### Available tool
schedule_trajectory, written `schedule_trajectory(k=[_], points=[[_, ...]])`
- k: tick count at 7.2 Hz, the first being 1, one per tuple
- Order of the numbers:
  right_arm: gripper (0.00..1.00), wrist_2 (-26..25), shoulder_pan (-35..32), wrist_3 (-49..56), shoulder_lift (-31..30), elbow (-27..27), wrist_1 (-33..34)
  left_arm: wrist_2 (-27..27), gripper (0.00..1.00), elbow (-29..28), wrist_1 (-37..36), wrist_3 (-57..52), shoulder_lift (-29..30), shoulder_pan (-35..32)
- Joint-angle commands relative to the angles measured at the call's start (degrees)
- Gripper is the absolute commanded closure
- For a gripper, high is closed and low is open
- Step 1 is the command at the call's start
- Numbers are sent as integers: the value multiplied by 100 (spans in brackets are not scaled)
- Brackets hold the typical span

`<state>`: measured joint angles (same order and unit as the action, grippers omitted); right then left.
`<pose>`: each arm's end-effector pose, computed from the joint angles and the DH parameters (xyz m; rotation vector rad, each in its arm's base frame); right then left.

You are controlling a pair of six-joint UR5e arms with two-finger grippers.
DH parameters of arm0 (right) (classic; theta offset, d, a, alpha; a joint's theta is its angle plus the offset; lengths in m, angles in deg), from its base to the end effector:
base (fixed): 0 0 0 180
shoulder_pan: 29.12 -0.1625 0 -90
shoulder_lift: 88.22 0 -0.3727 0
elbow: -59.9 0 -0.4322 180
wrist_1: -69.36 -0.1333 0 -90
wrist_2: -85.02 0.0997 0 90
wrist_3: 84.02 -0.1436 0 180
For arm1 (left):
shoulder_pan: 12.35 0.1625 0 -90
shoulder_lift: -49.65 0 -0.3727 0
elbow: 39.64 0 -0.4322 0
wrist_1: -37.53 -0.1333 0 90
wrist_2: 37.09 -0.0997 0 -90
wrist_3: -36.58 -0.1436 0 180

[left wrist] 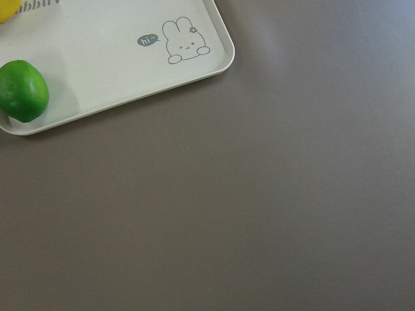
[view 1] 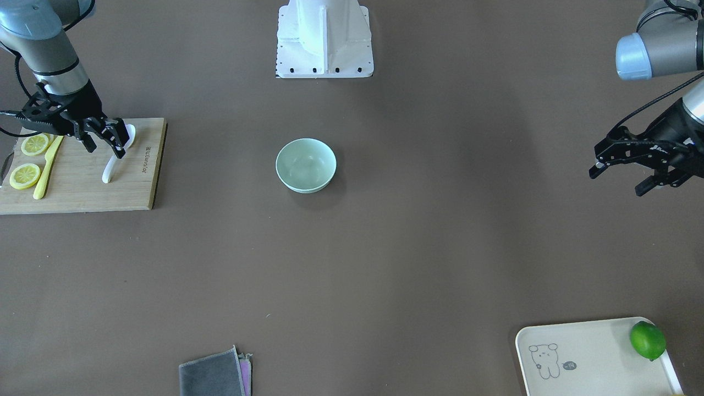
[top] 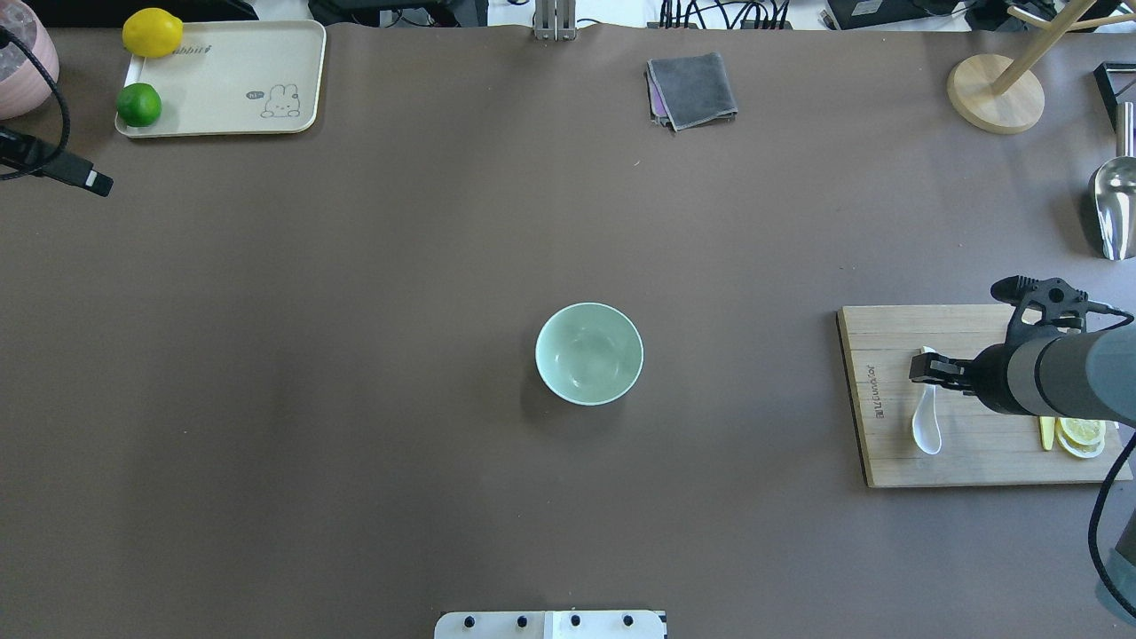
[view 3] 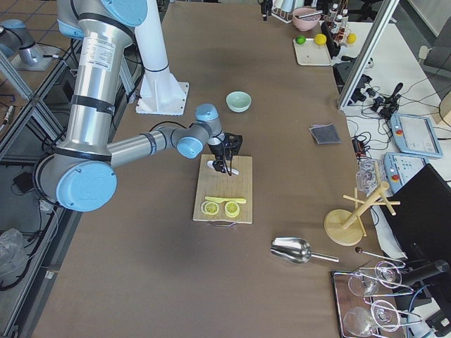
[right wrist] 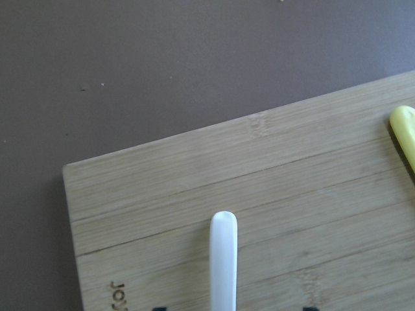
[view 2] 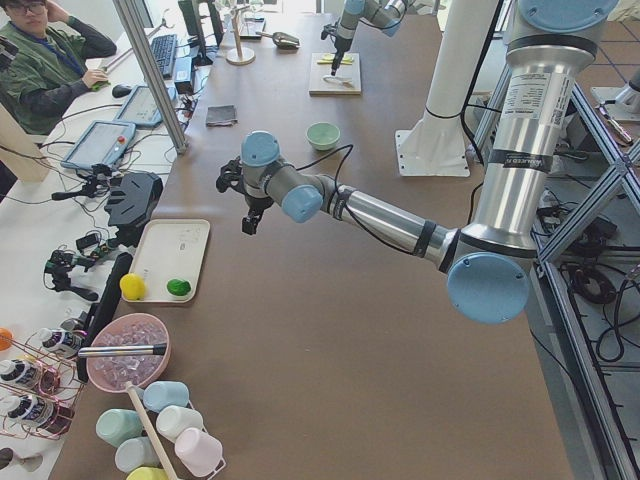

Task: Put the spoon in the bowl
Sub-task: 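Lower the right gripper onto the white spoon handle and close it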

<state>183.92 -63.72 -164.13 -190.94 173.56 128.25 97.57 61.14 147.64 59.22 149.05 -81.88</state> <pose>-0.3578 -0.3818 0.4826 0.1408 -0.7380 0.3539 0.1825 -0.5815 0.3945 0.3455 0.9384 0.2392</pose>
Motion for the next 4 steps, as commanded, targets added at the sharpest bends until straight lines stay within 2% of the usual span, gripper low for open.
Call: schedule_trajectory(k=[1,3,4], points=[[43,-203,164,-83,24,-125,0,8,2,3,10,3,-26,1],[47,-221,199,-92,59,-142,0,-1,2,3,10,3,-26,1],[54,-230,234,-240,60,-142,0,-1,2,3,10,3,-26,1]])
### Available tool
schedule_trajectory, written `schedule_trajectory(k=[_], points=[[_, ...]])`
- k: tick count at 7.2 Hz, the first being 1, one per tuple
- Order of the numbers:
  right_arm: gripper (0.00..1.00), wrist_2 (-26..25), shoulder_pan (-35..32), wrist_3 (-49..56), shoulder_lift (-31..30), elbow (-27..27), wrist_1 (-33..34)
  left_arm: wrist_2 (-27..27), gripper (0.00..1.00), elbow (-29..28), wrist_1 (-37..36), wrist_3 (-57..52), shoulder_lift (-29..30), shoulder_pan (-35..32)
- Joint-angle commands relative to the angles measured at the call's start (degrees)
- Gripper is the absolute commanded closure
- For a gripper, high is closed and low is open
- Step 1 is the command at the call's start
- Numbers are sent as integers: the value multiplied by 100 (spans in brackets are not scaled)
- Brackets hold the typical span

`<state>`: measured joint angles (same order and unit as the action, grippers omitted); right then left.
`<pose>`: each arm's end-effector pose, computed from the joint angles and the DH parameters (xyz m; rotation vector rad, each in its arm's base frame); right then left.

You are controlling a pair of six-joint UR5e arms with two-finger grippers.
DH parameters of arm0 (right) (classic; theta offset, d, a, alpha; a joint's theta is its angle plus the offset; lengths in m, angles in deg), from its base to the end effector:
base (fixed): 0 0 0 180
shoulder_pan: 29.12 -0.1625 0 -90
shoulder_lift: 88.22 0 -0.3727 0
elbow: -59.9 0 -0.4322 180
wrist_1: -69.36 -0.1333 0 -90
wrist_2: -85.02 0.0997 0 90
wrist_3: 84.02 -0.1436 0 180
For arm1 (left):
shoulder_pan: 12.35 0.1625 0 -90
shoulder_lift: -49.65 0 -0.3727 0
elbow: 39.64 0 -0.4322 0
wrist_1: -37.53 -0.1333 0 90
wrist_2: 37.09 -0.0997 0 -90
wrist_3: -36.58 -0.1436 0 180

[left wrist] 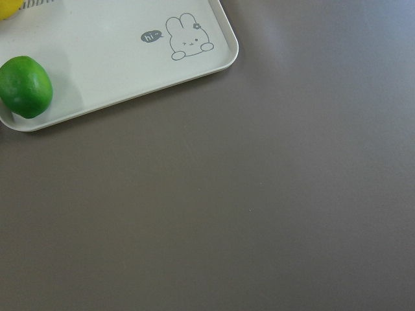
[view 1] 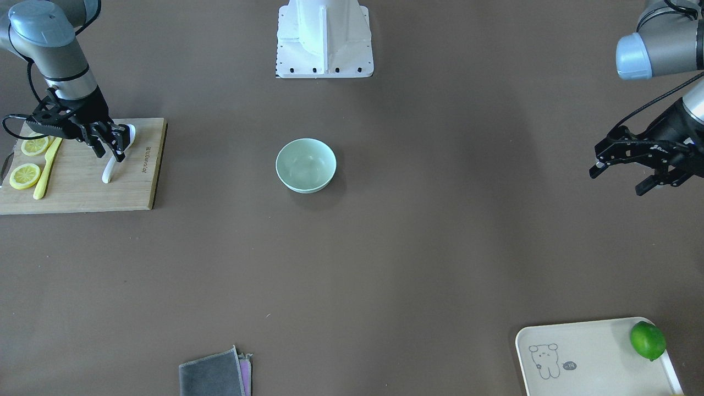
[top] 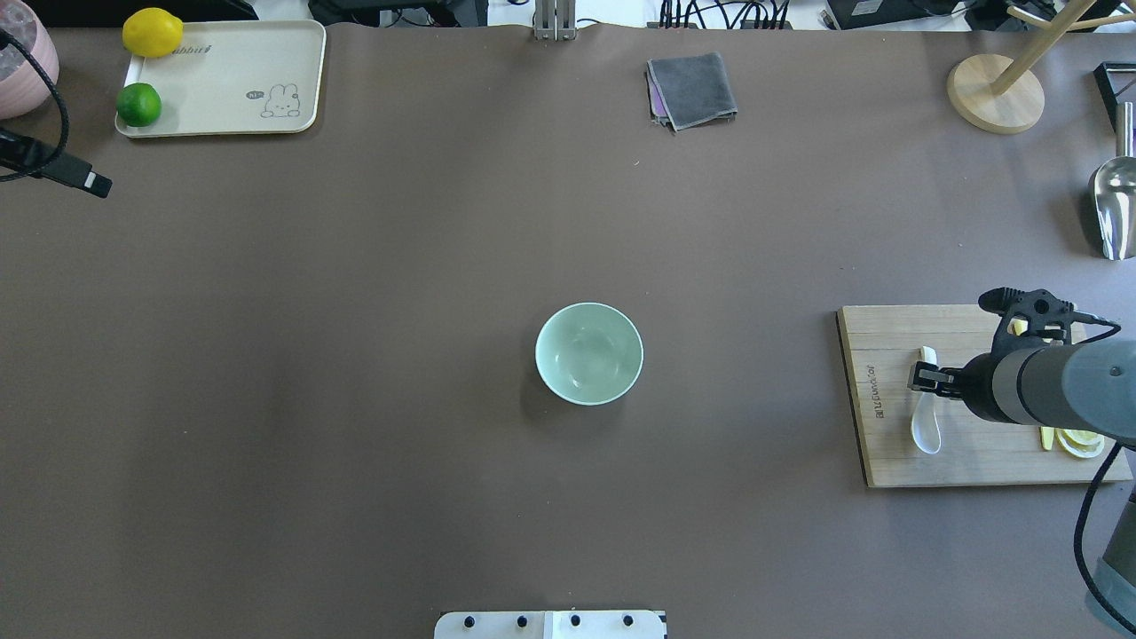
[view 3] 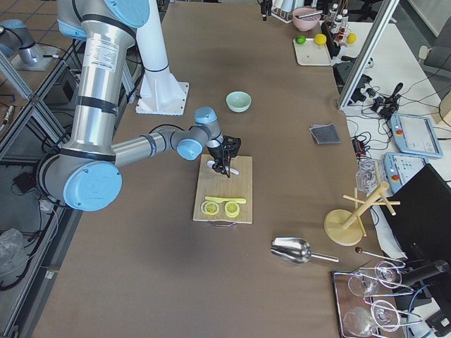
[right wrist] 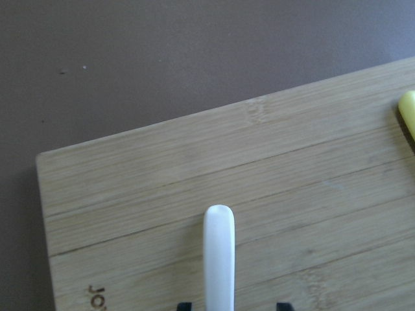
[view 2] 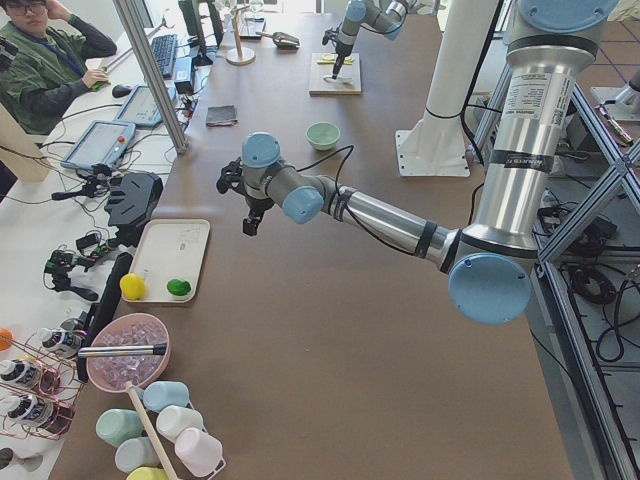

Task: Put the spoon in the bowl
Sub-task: 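Lower the right gripper onto the white spoon handle and close it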

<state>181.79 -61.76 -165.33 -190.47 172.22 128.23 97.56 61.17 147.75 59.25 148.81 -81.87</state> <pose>-0.3712 -0.3760 0.4928 0.1485 -0.7158 0.3569 0.1823 -0.5806 0.3965 0.3437 0.9379 0.2381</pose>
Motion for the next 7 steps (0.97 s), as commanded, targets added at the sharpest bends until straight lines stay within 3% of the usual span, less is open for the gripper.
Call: schedule_trajectory(k=[1,2,3,5,7], points=[[62,-17,74,-174,21,-8,2,-1,2,0,0,0,-27,9],[90,-17,74,-174,21,-8,-6,-1,2,9,0,0,-28,9],[100,-17,74,-174,12,-8,2,-1,2,9,0,18,-28,9],[100,0,83,-183,38,114,2,-1,2,18,0,26,-28,9],[100,18,74,-576,790,115,508,8,2,35,9,70,-28,18]])
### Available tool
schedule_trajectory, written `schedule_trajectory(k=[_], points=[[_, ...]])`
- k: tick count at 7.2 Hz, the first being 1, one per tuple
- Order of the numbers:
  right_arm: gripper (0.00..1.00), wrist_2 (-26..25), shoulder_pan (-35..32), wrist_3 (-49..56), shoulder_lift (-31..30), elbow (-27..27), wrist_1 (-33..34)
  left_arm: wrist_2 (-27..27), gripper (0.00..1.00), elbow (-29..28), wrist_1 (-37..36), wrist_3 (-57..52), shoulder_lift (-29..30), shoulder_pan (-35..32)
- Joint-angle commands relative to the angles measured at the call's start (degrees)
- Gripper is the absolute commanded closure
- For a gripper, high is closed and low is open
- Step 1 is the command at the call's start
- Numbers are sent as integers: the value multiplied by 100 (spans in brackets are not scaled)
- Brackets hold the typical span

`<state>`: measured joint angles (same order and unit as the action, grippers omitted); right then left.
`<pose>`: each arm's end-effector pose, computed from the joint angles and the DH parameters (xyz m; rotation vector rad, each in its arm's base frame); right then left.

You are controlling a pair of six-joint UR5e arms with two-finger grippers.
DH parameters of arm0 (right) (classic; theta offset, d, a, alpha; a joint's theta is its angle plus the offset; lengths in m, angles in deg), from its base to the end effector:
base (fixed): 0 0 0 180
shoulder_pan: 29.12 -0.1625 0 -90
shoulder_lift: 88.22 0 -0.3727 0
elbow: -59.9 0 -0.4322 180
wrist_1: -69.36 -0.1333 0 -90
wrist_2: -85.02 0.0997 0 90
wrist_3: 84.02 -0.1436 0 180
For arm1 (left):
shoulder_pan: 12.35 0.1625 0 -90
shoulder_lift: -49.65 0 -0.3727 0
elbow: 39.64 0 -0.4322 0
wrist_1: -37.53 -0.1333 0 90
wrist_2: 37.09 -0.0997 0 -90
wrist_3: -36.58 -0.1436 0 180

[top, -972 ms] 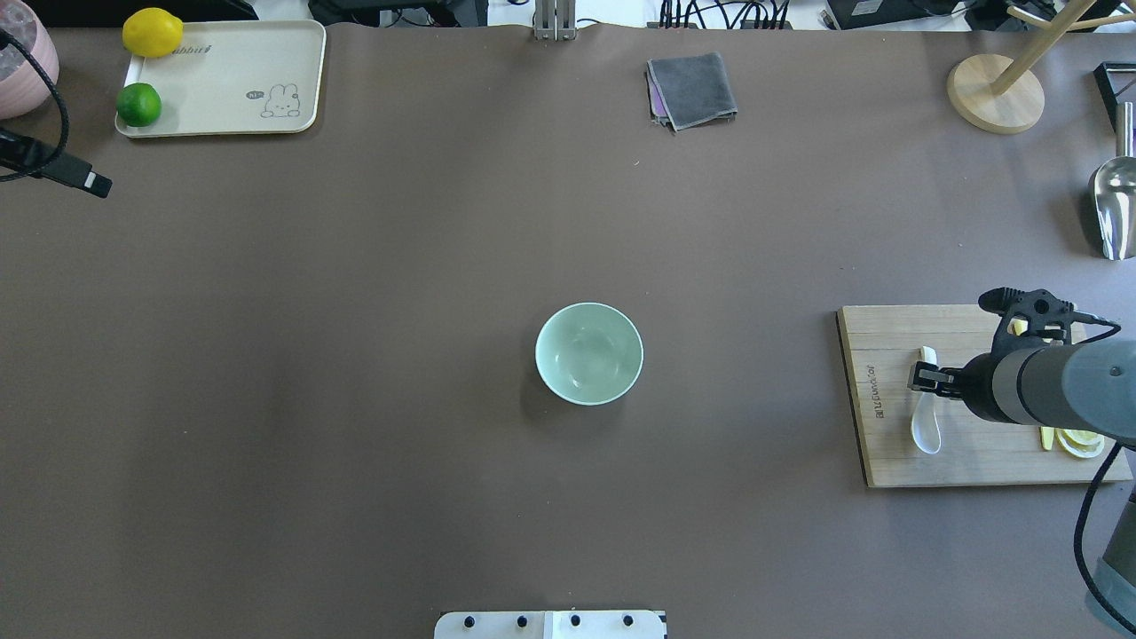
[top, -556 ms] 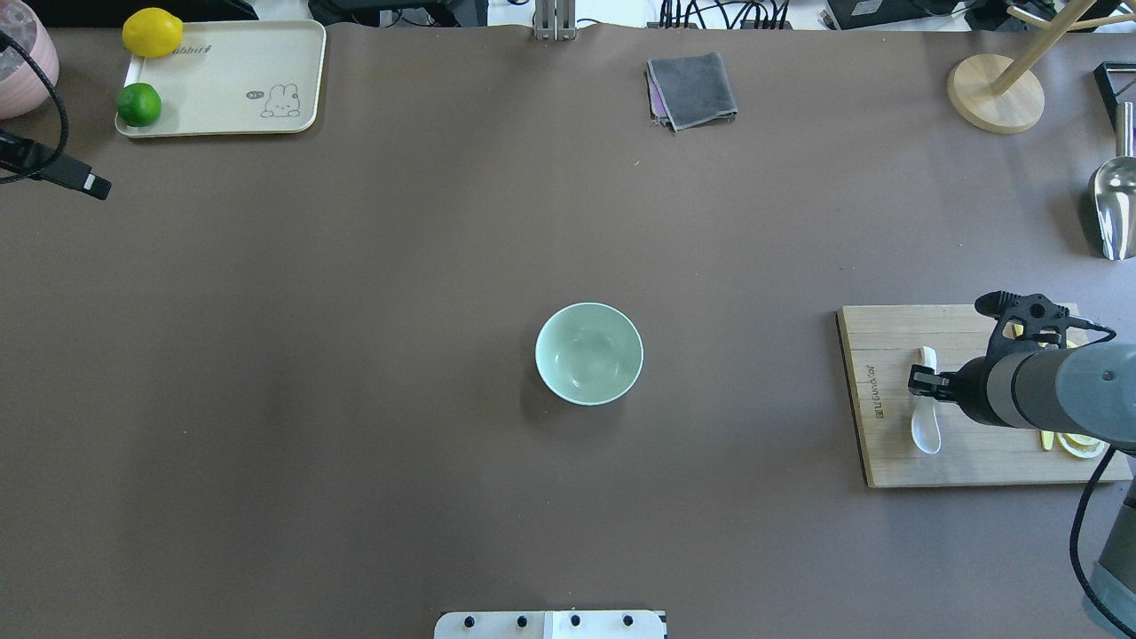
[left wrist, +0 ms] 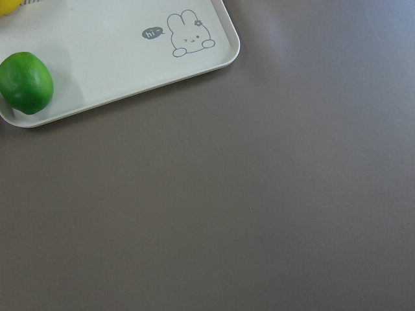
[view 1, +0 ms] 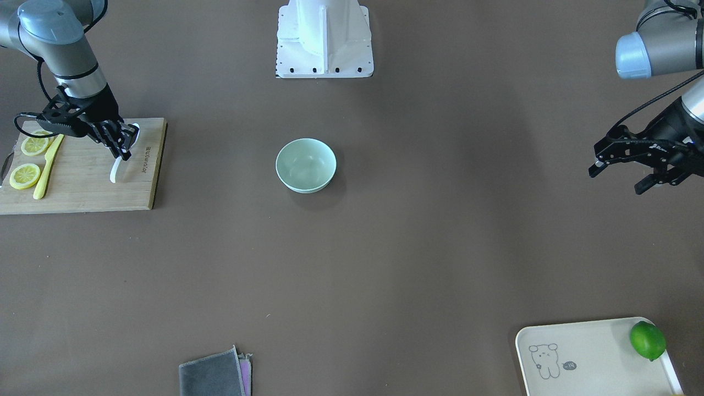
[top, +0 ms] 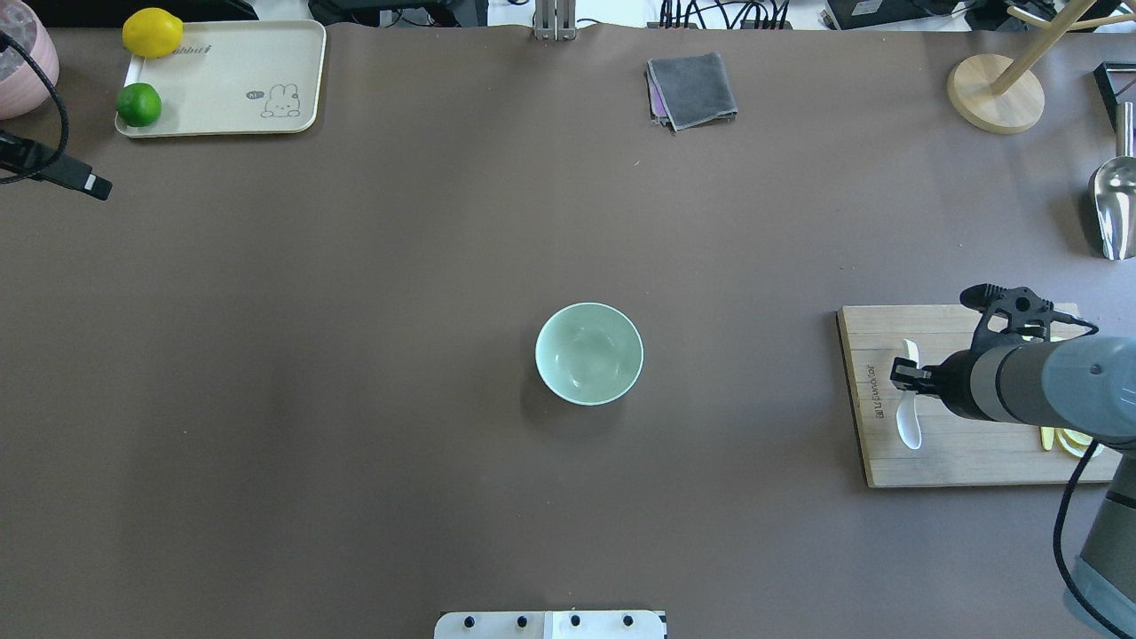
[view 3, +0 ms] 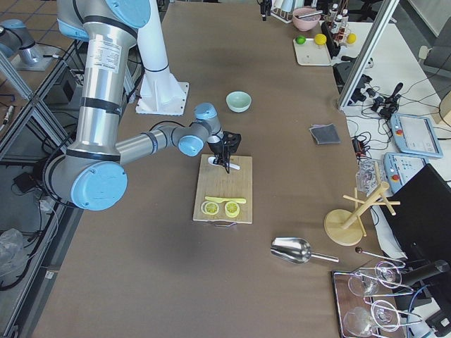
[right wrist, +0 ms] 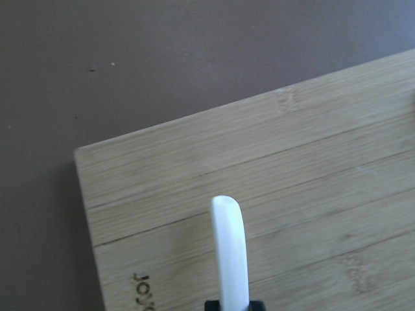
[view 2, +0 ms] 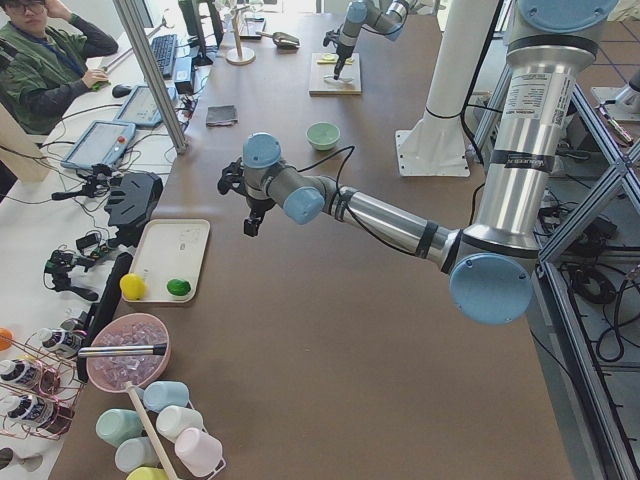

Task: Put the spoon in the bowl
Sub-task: 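Lower the right gripper onto the white spoon handle and close it, then lift the white spoon with the right gripper and carry it over the bowl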

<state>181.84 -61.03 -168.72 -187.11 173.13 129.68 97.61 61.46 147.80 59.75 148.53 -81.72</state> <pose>-0.3901 -0.3798 0.4569 0.1386 -0.7686 0.3951 0.1832 -0.5783 0.3965 0.3389 0.9407 0.2332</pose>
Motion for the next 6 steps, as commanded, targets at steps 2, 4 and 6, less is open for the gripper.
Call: schedule_trajectory(k=[2,4,6], points=[[100,-14,123,-807,1884,6,2098,3,2,6,3,20,0,3],[100,-127,326,-1318,3151,-186,3271,4,2,15,12,20,-9,3],[100,-242,501,-1916,4347,-983,3539,4,2,24,30,29,-61,3]])
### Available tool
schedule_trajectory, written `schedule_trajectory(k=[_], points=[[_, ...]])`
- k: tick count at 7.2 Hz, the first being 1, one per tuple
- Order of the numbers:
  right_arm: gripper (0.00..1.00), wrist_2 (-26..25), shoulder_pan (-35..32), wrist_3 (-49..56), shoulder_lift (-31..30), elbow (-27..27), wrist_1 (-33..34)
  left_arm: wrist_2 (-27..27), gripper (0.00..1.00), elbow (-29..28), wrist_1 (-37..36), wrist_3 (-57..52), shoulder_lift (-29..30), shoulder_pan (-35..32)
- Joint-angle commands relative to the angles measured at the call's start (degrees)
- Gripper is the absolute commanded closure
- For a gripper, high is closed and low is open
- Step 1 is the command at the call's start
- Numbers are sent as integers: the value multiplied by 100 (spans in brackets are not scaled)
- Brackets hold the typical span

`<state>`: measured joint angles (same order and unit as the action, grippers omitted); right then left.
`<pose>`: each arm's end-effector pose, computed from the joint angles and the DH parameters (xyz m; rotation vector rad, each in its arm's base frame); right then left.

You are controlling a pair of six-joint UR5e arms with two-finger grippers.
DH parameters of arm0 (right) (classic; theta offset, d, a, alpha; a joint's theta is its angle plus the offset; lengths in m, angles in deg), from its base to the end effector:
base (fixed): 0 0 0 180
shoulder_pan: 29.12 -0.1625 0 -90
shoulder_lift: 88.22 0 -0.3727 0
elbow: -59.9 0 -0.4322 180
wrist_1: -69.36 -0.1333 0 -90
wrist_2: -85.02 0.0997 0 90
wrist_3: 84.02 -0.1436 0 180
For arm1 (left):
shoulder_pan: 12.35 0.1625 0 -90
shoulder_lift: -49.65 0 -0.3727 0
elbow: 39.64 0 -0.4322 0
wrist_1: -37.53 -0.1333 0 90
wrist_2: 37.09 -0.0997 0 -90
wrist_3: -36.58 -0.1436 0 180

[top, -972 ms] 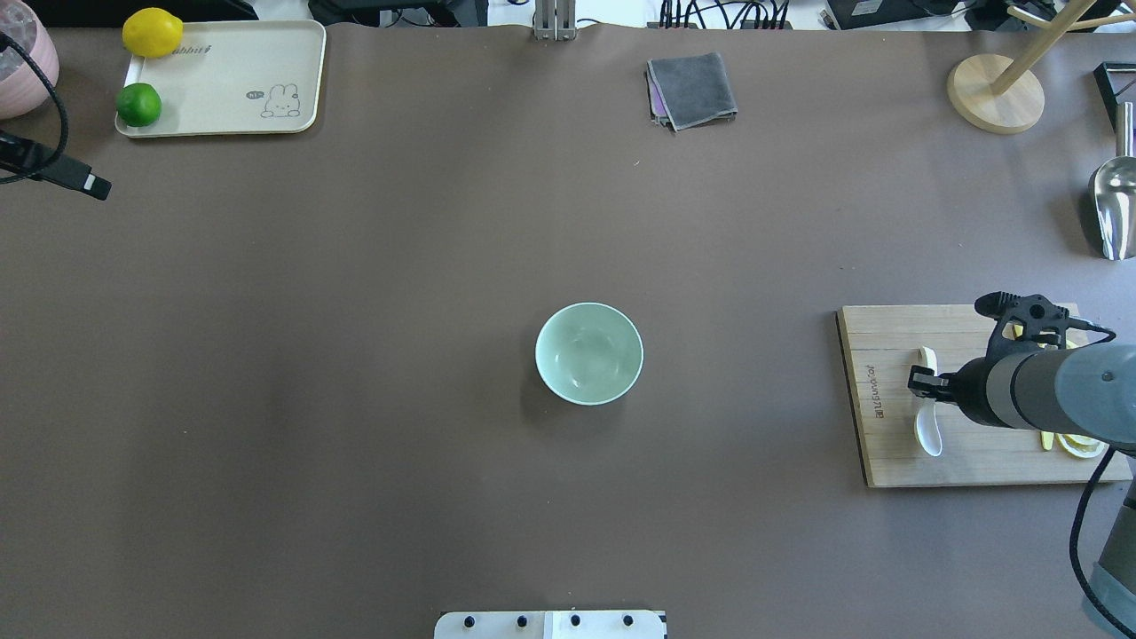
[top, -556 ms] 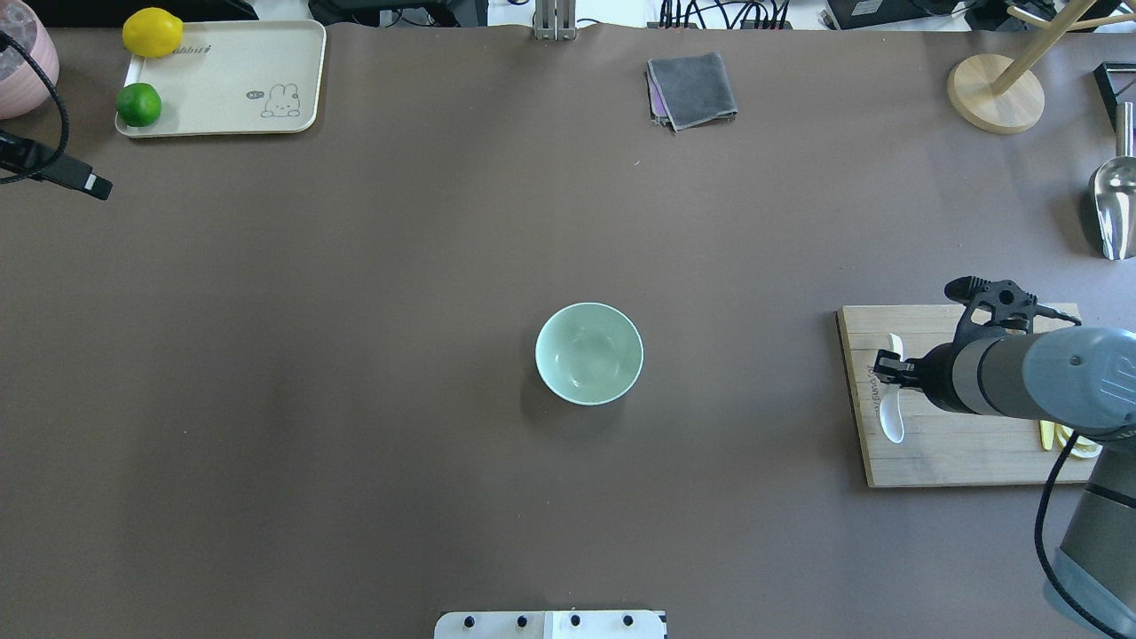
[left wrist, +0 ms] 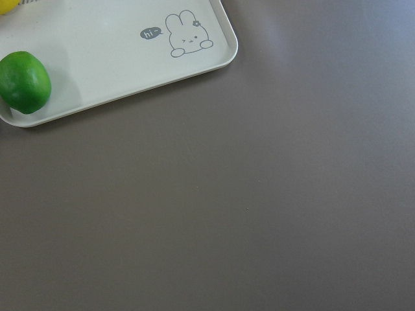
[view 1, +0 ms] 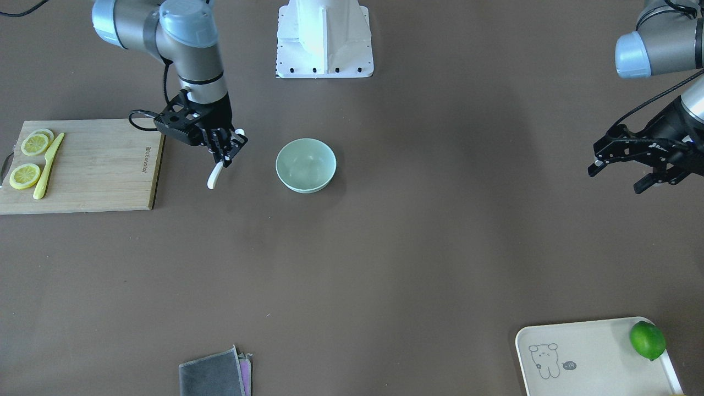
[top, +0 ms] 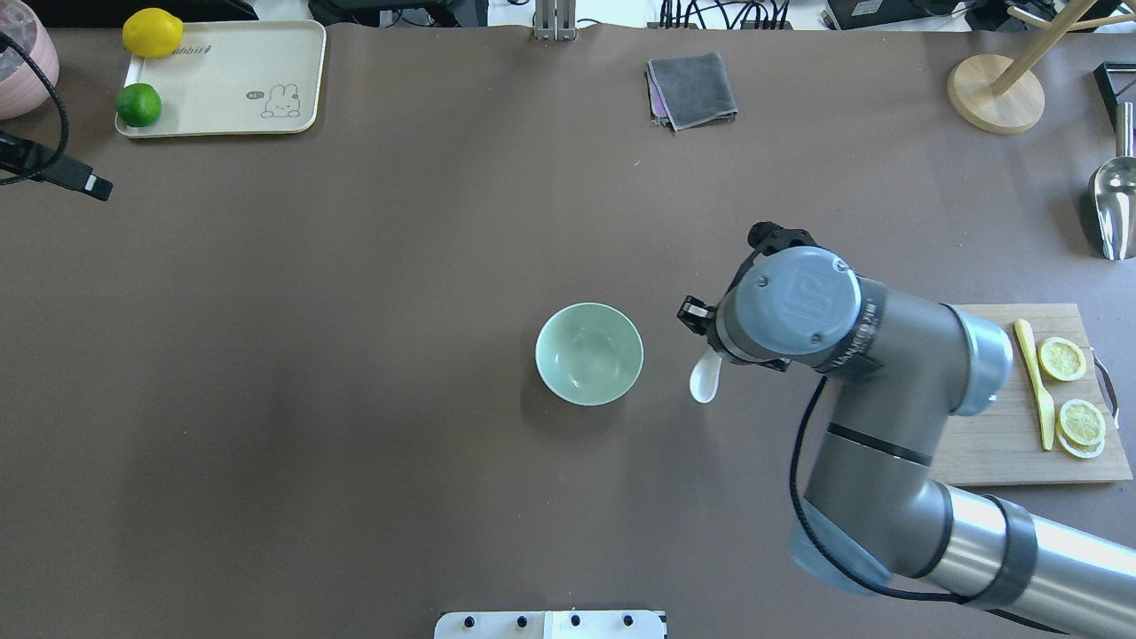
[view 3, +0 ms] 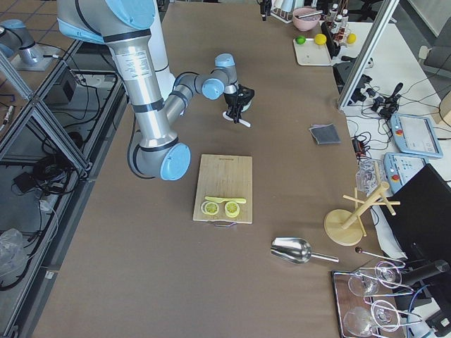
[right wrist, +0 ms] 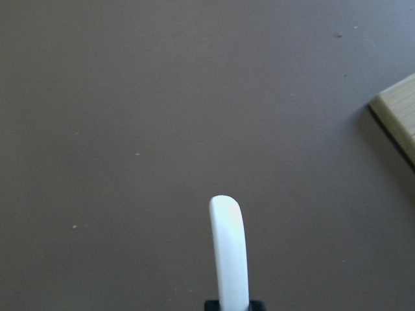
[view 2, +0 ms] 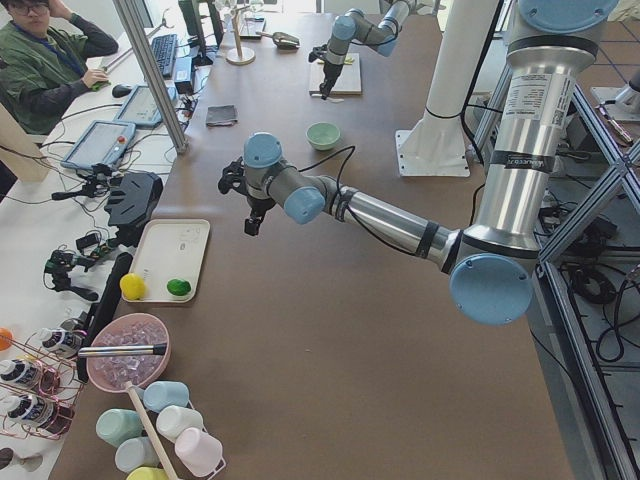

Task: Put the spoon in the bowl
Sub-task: 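Lift the white spoon with the right gripper and carry it over the bowl, then lower the spoon into the bowl and open the right gripper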

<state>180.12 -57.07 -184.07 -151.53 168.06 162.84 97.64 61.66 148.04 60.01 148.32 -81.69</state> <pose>-0.5117 -0.4079 0.2321 0.0286 -0.7377 0.6013 0.1831 -0.5770 0.3962 0.3399 0.9430 0.2313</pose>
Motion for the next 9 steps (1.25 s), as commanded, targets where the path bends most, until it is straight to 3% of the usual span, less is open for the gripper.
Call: schedule_trajectory(k=[1,3,4,5,7,9], points=[[100,-122,158,-583,1308,-899,224,0,2,-13,76,12,-49,9],[100,-228,246,-638,1515,-1131,215,18,2,-5,86,12,-58,9],[35,-237,246,-551,1498,-1114,207,18,2,-14,86,12,-58,9],[0,-298,246,-350,1498,-1062,224,18,2,-31,86,12,-49,9],[0,-203,72,53,1437,-870,233,26,2,-40,86,12,-49,18],[0,628,-550,999,1279,-466,652,26,2,-57,86,-40,-58,18]])
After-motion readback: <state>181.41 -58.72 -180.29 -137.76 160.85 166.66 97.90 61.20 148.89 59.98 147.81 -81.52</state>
